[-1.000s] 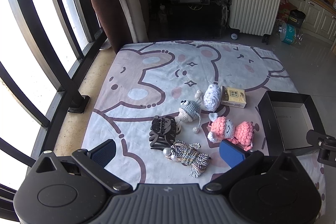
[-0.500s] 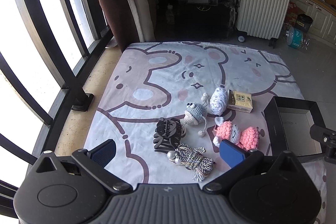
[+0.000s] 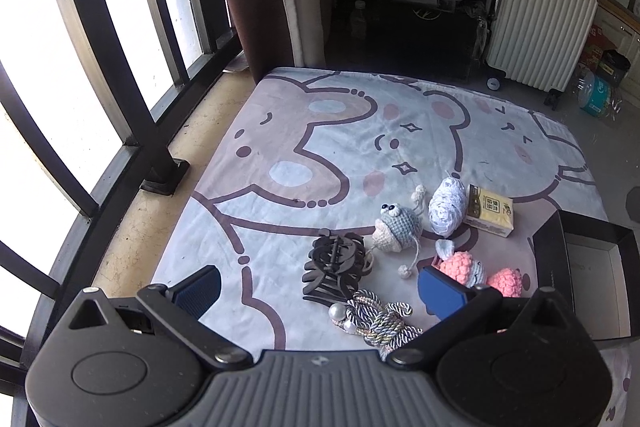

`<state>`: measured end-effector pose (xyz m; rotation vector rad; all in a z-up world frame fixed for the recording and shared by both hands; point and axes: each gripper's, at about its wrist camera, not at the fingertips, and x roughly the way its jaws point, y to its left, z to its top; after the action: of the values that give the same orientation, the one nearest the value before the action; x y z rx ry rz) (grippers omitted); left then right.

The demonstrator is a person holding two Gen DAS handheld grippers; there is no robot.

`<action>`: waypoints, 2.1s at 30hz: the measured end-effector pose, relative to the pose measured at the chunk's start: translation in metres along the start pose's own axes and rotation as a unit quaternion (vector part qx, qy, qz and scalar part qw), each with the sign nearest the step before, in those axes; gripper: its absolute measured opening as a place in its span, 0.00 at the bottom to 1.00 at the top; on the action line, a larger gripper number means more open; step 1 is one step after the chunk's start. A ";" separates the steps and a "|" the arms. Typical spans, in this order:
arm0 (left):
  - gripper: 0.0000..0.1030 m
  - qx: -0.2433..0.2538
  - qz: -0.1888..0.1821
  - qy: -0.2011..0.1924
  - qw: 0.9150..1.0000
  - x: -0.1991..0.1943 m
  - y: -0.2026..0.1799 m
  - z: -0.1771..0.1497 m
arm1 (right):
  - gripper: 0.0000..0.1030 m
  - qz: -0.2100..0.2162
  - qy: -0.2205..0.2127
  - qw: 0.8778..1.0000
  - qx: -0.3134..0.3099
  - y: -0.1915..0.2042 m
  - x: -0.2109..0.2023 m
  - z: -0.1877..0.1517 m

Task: Organize objects
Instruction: 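Lower the left tool and close on the rope tassel while the right tool closes on the pink bunny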

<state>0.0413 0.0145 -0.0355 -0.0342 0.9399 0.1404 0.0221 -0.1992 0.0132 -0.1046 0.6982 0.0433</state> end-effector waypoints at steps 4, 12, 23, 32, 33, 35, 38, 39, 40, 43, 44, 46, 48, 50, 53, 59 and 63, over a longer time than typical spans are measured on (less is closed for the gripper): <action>1.00 -0.015 -0.005 0.008 1.000 0.017 -0.001 -0.001 | 1.00 -0.002 -0.012 1.000 -0.011 0.002 0.014 0.015; 1.00 -0.056 -0.005 0.053 0.997 0.069 0.004 -0.014 | 1.00 -0.013 -0.008 0.999 -0.047 0.012 0.053 0.010; 1.00 -0.112 -0.032 0.106 0.987 0.113 0.008 -0.037 | 1.00 -0.003 0.045 0.995 -0.084 0.037 0.093 -0.033; 1.00 -0.096 -0.047 0.127 0.986 0.130 -0.006 -0.048 | 1.00 0.009 0.059 0.987 -0.151 0.057 0.111 -0.059; 1.00 -0.097 -0.048 0.130 0.986 0.133 -0.006 -0.050 | 1.00 0.007 0.062 0.985 -0.161 0.058 0.114 -0.062; 1.00 -0.099 -0.049 0.135 0.985 0.137 -0.007 -0.053 | 1.00 0.001 0.064 0.982 -0.177 0.058 0.118 -0.068; 1.00 -0.105 -0.055 0.145 0.982 0.142 -0.008 -0.058 | 1.00 0.000 0.069 0.978 -0.196 0.057 0.122 -0.077; 1.00 -0.108 -0.057 0.146 0.982 0.142 -0.008 -0.058 | 1.00 -0.001 0.071 0.977 -0.202 0.057 0.123 -0.079; 1.00 -0.113 -0.059 0.145 0.981 0.143 -0.008 -0.060 | 1.00 0.000 0.073 0.975 -0.210 0.057 0.124 -0.082; 1.00 -0.126 -0.069 0.147 0.979 0.145 -0.007 -0.062 | 1.00 0.005 0.079 0.970 -0.229 0.059 0.126 -0.089; 1.00 -0.132 -0.074 0.149 0.977 0.145 -0.006 -0.064 | 0.99 0.006 0.082 0.969 -0.233 0.059 0.128 -0.090; 1.00 -0.140 -0.078 0.147 0.976 0.146 -0.005 -0.067 | 0.94 0.015 0.090 0.967 -0.239 0.061 0.131 -0.093; 1.00 -0.137 -0.080 0.148 0.976 0.146 -0.005 -0.067 | 0.92 0.018 0.098 0.965 -0.243 0.063 0.136 -0.096; 1.00 -0.130 -0.080 0.159 0.975 0.147 -0.006 -0.067 | 0.89 0.021 0.105 0.964 -0.244 0.064 0.139 -0.097; 1.00 -0.134 -0.080 0.162 0.974 0.147 -0.005 -0.068 | 0.82 0.027 0.122 0.962 -0.244 0.067 0.144 -0.099; 0.98 -0.129 -0.092 0.159 0.974 0.145 -0.001 -0.069 | 0.45 0.033 0.206 0.965 -0.162 0.057 0.156 -0.097; 0.79 -0.099 -0.110 0.146 0.978 0.138 -0.004 -0.066 | 0.17 0.052 0.260 0.962 -0.066 0.042 0.161 -0.098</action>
<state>0.0695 0.0196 -0.1858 -0.3501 1.2055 0.0224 0.0792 -0.1671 -0.1683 -0.2116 1.2262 0.1677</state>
